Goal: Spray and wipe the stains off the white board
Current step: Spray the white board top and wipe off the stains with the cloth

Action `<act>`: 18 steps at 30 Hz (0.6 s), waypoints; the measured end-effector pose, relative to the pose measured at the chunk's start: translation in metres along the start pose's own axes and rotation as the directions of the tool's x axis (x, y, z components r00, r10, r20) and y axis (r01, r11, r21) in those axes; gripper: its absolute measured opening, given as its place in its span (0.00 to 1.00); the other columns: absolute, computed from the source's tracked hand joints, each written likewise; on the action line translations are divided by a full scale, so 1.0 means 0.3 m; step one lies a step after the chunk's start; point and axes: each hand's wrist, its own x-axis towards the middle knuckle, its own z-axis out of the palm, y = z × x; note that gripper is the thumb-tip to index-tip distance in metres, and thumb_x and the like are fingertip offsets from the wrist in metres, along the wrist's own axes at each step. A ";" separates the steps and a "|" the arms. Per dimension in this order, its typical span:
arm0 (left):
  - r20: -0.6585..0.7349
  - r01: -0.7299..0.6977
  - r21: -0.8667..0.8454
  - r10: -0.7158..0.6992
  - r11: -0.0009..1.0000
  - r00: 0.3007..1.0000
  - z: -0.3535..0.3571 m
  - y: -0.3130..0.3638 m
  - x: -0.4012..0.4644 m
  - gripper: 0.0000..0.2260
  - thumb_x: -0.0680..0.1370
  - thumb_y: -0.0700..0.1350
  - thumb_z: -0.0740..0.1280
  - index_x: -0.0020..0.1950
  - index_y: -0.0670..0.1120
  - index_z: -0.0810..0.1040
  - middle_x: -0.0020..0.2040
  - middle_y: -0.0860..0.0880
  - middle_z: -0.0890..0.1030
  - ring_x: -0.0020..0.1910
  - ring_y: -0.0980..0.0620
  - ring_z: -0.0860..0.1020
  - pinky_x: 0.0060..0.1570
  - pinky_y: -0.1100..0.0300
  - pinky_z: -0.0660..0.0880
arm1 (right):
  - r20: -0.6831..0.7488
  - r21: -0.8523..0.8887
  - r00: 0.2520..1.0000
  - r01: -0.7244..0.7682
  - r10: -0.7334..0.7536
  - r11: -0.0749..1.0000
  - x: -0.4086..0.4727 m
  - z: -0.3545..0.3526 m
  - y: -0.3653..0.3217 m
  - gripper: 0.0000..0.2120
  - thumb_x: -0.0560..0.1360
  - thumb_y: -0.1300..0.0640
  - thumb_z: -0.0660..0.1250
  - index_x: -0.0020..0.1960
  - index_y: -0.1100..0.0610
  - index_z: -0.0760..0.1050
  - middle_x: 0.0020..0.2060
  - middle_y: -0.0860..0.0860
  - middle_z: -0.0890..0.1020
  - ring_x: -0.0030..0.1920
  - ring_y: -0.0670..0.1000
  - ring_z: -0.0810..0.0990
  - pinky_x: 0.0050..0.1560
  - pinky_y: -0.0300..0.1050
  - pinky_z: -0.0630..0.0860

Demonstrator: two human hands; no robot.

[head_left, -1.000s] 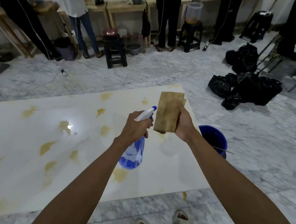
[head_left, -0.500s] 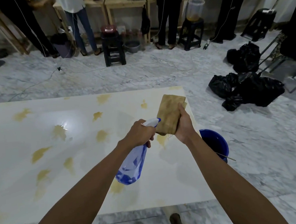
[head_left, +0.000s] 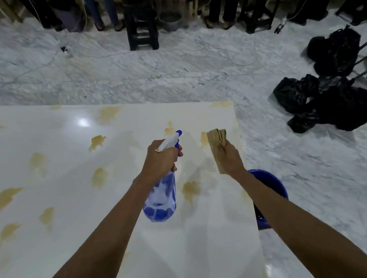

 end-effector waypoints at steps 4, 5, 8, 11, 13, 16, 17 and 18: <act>-0.048 -0.060 -0.012 0.060 0.998 0.997 -0.016 0.003 0.089 0.09 0.79 0.36 0.63 0.41 0.38 0.81 0.42 0.38 0.84 0.20 0.53 0.71 0.27 0.58 0.74 | 0.015 -0.649 0.926 0.295 -0.376 0.701 0.379 0.012 -0.046 0.24 0.84 0.53 0.50 0.76 0.61 0.63 0.65 0.58 0.77 0.58 0.61 0.79 0.59 0.58 0.73; -0.059 -0.073 -0.017 0.072 0.997 0.996 -0.020 -0.005 0.103 0.10 0.79 0.37 0.63 0.41 0.38 0.81 0.42 0.38 0.84 0.20 0.54 0.71 0.28 0.57 0.75 | 0.117 -0.694 0.931 0.326 -0.346 0.642 0.452 0.039 -0.035 0.24 0.84 0.52 0.50 0.78 0.61 0.60 0.71 0.61 0.72 0.66 0.63 0.74 0.67 0.61 0.67; -0.086 -0.101 -0.003 0.100 0.995 0.991 -0.036 -0.054 0.129 0.09 0.79 0.35 0.62 0.42 0.38 0.80 0.43 0.39 0.85 0.20 0.56 0.72 0.30 0.56 0.77 | 0.305 -0.767 0.949 0.294 -0.079 0.570 0.535 0.158 0.058 0.28 0.85 0.45 0.46 0.81 0.52 0.42 0.81 0.55 0.47 0.80 0.59 0.46 0.77 0.63 0.45; -0.100 -0.096 0.004 0.096 0.995 0.990 -0.049 -0.107 0.119 0.08 0.78 0.35 0.63 0.43 0.38 0.81 0.44 0.39 0.85 0.20 0.55 0.72 0.30 0.55 0.78 | 0.275 -0.793 0.951 0.306 -0.138 0.527 0.502 0.227 0.160 0.27 0.84 0.42 0.45 0.78 0.41 0.37 0.81 0.50 0.41 0.80 0.58 0.39 0.76 0.65 0.39; -0.098 -0.081 0.014 0.081 0.997 0.992 -0.056 -0.136 0.090 0.09 0.80 0.37 0.63 0.44 0.38 0.81 0.44 0.39 0.84 0.20 0.55 0.72 0.30 0.55 0.78 | 0.281 -0.794 0.944 0.331 -0.174 0.510 0.442 0.244 0.189 0.26 0.83 0.41 0.44 0.79 0.41 0.41 0.81 0.49 0.42 0.80 0.58 0.39 0.76 0.64 0.38; -0.079 -0.063 0.023 0.065 0.998 0.995 -0.063 -0.172 0.014 0.10 0.81 0.40 0.63 0.44 0.38 0.81 0.44 0.37 0.84 0.21 0.55 0.73 0.29 0.57 0.77 | 0.295 -0.793 0.937 0.351 -0.190 0.498 0.320 0.265 0.223 0.31 0.78 0.36 0.36 0.80 0.40 0.44 0.81 0.49 0.44 0.80 0.57 0.40 0.76 0.64 0.38; -0.075 -0.058 0.026 0.060 0.998 0.995 -0.065 -0.183 -0.008 0.10 0.81 0.39 0.63 0.43 0.38 0.81 0.44 0.37 0.84 0.20 0.55 0.72 0.29 0.57 0.77 | 0.298 -0.791 0.935 0.355 -0.193 0.498 0.276 0.277 0.232 0.33 0.75 0.35 0.33 0.80 0.40 0.44 0.81 0.48 0.44 0.80 0.57 0.40 0.76 0.64 0.38; -0.068 -0.056 0.025 0.057 0.998 0.996 -0.068 -0.194 -0.039 0.10 0.80 0.39 0.63 0.43 0.38 0.81 0.45 0.37 0.84 0.20 0.56 0.72 0.29 0.57 0.77 | 0.300 -0.787 0.935 0.356 -0.192 0.504 0.228 0.289 0.243 0.35 0.74 0.35 0.31 0.80 0.39 0.44 0.81 0.48 0.44 0.80 0.57 0.40 0.76 0.64 0.38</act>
